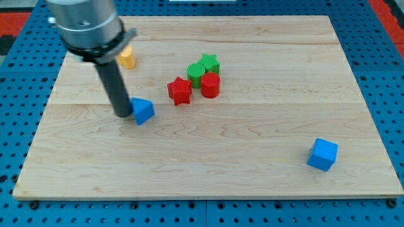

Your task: Push the blue triangle into the blue cube

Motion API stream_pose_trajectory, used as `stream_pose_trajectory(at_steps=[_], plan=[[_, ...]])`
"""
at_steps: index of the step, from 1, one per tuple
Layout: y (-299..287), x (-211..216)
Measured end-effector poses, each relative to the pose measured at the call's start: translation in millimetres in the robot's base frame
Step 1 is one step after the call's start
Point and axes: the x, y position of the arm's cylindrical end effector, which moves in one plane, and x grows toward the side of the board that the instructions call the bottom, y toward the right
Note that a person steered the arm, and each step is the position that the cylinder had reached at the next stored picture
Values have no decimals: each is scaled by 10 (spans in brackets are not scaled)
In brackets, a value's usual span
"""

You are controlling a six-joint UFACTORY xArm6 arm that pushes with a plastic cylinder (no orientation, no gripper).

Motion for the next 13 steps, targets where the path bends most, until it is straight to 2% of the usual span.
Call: stream_pose_trajectory(at_steps=[2,4,6,7,8,9,10,11,12,13], plan=[[622,108],[456,-85],[2031,268],[2495,262],[2071,-39],[2347,-203],[2838,0],[2867,105],[3141,187],[2961,31]])
